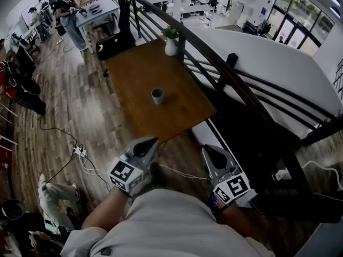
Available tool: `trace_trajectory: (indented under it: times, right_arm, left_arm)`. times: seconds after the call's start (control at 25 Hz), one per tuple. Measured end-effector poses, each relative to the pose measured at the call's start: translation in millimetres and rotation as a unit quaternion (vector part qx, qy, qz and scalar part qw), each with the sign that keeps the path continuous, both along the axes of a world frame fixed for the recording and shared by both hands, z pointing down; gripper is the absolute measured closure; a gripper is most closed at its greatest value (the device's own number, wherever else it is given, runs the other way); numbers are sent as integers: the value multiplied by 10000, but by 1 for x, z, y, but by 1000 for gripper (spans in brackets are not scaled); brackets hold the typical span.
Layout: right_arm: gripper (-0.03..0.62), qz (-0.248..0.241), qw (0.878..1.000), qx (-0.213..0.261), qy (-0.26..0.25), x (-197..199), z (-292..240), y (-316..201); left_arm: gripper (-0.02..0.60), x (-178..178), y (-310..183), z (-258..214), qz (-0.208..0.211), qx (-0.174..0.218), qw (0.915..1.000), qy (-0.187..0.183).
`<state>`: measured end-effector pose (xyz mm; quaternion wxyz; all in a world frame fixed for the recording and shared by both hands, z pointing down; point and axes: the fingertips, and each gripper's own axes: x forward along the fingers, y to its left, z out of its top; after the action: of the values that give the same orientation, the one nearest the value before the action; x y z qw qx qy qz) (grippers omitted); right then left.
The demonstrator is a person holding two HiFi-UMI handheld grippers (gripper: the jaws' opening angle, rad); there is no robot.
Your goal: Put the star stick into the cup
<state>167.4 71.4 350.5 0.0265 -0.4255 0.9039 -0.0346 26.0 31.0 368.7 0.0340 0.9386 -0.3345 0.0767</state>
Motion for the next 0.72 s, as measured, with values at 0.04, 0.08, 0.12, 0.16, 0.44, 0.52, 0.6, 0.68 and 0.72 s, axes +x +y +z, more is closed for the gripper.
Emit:
trace_trajectory:
  times: [0.04,0.08,0.12,0.16,0.44,0.52,0.6,0.68,0.72]
  right_arm:
    - [569,28,10000,-13,-1,2,0,-4]
    - [569,57,10000,-32,-6,4,1,-8]
    - [569,85,9999,-55,-16,5,2,-13]
    - [569,106,9999,-82,-27,5,3,-17]
    - [569,41,9997,-219,-58,-7,11,-56]
    - [569,1,9997,-239,-88,-13,11,-70]
    - [569,-42,9997,-242,-74,-22,13,-86]
    - [569,-84,9996,-257,-24,-36,21,-103]
    - [569,-95,9996,-270,8,-43,25,-112]
  left_arm:
    - [578,1,-3,2,30,-19,10000,-26]
    - [578,2,-6,3,43,-46,10000,-18]
    - [578,2,-10,3,37,-87,9999,40]
    - [578,1,-15,1,20,-141,9998,142]
    - [578,-15,-49,2,-96,-30,9999,79]
    - [578,-22,-61,5,-137,-44,9999,82]
    - [578,-33,-75,11,-187,-69,9997,109]
    - [578,-48,-91,17,-243,-61,9996,121]
    - [578,-56,-100,20,-271,-29,9996,112]
